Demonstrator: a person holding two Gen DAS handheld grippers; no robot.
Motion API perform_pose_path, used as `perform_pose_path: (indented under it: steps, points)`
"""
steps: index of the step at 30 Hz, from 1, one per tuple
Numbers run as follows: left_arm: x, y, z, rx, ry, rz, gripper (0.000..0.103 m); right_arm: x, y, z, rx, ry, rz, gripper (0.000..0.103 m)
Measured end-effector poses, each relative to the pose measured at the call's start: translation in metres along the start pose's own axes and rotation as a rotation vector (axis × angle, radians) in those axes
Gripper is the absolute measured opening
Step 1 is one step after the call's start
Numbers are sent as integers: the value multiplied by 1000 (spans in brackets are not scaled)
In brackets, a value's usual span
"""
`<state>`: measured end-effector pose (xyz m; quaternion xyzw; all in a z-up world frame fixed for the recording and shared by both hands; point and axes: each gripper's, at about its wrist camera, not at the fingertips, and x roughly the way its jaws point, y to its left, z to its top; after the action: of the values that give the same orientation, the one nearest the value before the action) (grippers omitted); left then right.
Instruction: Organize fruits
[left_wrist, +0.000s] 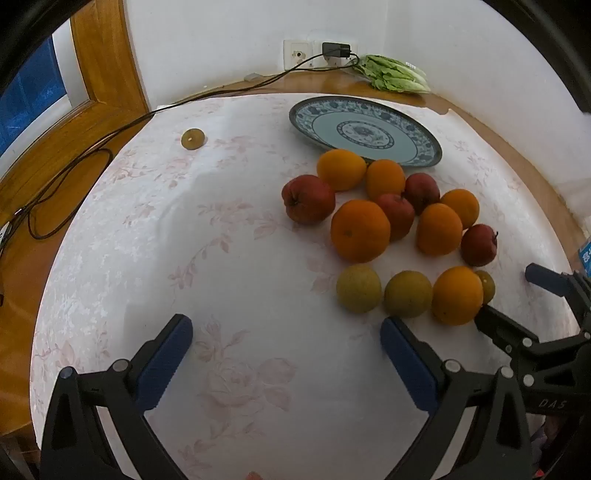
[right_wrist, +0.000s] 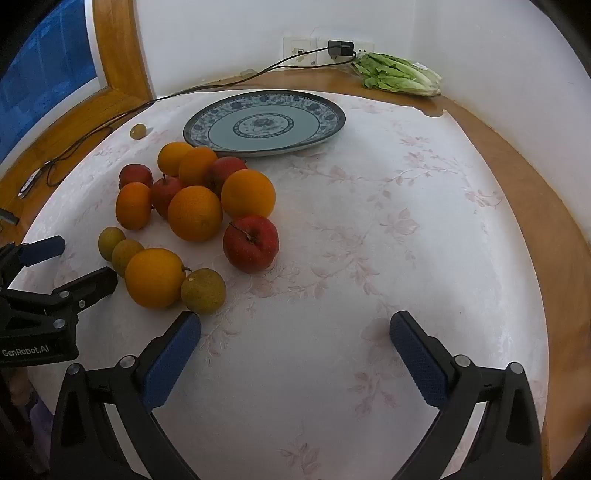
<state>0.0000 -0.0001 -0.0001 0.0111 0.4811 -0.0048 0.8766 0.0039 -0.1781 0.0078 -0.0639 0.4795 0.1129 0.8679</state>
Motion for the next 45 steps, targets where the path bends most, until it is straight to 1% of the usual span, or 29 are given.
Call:
perform_pose_path:
  steps: [3,7,17,24,45]
  points:
    - [0,0,0,-1,8,-1,103,0,0,0,0,1,1,103]
    - [1,0,3,0,2,-1,103,0,0,0,0,0,0,103]
    - [-3,1,-2,8,-17,-7,103,3,0,1,2,9,3,103]
    - [-3,-1,-3,10,-27,-6,103,-1,1,-2,-2,-1,2,103]
    - [-4,0,-1,9,-30,-8,103,-1,1,-1,-1,-5,1,103]
